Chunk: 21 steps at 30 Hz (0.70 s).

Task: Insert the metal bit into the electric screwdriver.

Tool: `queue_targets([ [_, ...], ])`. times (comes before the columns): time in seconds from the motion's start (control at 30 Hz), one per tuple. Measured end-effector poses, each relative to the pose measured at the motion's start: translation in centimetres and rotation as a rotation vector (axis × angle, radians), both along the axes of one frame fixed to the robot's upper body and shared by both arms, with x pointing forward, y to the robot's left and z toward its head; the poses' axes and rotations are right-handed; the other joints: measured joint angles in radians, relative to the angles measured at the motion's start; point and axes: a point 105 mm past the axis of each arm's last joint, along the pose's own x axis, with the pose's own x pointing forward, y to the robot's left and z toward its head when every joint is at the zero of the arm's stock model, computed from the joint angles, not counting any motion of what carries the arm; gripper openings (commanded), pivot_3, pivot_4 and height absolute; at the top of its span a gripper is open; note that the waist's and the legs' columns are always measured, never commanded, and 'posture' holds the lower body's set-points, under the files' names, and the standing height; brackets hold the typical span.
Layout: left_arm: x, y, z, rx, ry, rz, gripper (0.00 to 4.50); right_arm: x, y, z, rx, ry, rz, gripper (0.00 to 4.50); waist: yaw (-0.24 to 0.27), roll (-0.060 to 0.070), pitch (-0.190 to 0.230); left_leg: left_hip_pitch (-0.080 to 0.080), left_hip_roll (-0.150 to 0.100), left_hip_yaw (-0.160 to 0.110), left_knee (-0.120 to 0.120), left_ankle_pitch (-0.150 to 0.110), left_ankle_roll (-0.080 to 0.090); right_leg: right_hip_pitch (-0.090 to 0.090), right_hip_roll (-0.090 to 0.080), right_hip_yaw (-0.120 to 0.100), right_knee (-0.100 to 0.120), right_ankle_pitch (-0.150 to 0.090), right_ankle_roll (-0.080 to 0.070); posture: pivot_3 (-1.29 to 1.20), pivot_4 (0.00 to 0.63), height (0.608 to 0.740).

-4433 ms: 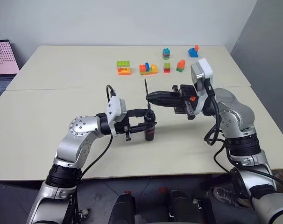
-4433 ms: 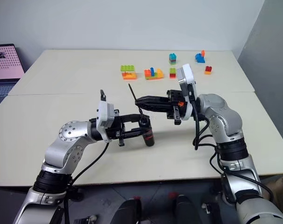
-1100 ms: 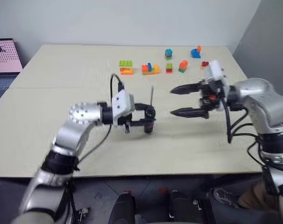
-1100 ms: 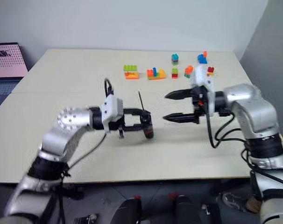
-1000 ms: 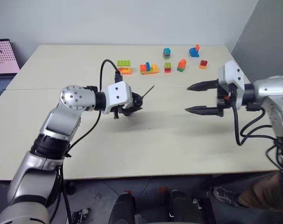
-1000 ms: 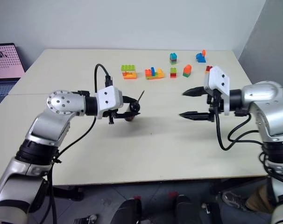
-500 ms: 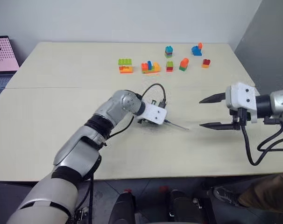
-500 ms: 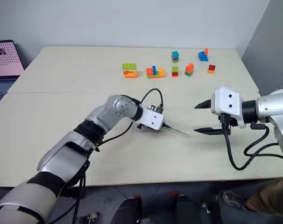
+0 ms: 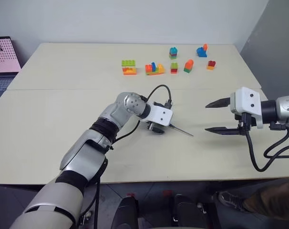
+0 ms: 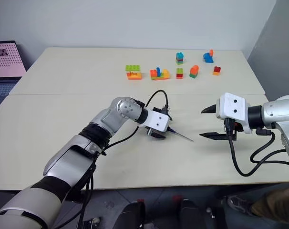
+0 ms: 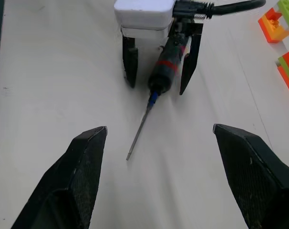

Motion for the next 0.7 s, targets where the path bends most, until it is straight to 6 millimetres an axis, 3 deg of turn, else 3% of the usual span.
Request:
queue_targets([
  [0.1, 0.4, 1.5, 2.5, -0.119, 0.030, 0.093, 4.45, 0.1, 0.0, 0.0, 0.005, -0.002, -0.006, 3.74, -0.007, 0.000, 0.000, 0.001, 0.000, 0.000, 0.000, 0.000, 0.000, 0.000, 0.000, 0.000, 0.001, 0.000, 0.000, 0.00, 0.150, 0.740],
  [0.23, 0.7, 8.2, 6.0, -0.331, 0.112, 0.346, 4.45, 0.1, -0.5, 0.2, 0.031, -0.007, -0.036, 3.74, -0.016, 0.001, 0.000, 0.003, 0.004, 0.001, 0.000, 0.000, 0.000, 0.000, 0.003, 0.000, 0.003, 0.000, 0.000, 0.00, 0.150, 0.740],
  [0.3, -0.2, 12.0, 6.3, -0.362, 0.091, 0.462, 4.45, 0.0, -1.0, 0.1, 0.064, -0.001, -0.062, 3.74, -0.017, 0.001, 0.000, 0.004, 0.006, 0.002, 0.000, 0.000, 0.000, 0.000, 0.004, 0.000, 0.004, 0.000, -0.001, 0.00, 0.150, 0.740],
  [0.4, -1.7, 16.2, 5.5, -0.390, 0.128, 0.612, 4.45, -0.2, -2.0, -0.2, 0.098, 0.010, -0.111, 3.74, -0.009, 0.001, 0.000, 0.003, 0.007, 0.003, 0.001, 0.000, 0.000, 0.000, 0.004, 0.000, 0.005, 0.000, -0.001, 0.00, 0.150, 0.740],
  [0.57, -5.6, 19.4, 4.5, -0.389, 0.243, 0.712, 4.45, -0.8, -3.0, -0.4, 0.151, 0.023, -0.133, 3.74, 0.007, 0.000, 0.000, 0.004, 0.007, 0.004, 0.002, 0.000, -0.001, 0.000, 0.004, 0.000, 0.006, 0.001, -0.003, 0.00, 0.150, 0.740],
  [0.7, -7.5, 19.5, 4.3, -0.447, 0.308, 0.729, 4.45, -1.2, -3.5, -0.3, 0.187, 0.036, -0.139, 3.74, 0.007, 0.000, 0.000, 0.006, 0.008, 0.004, 0.003, 0.000, -0.001, 0.001, 0.004, 0.000, 0.008, 0.001, -0.006, 0.00, 0.150, 0.740],
])
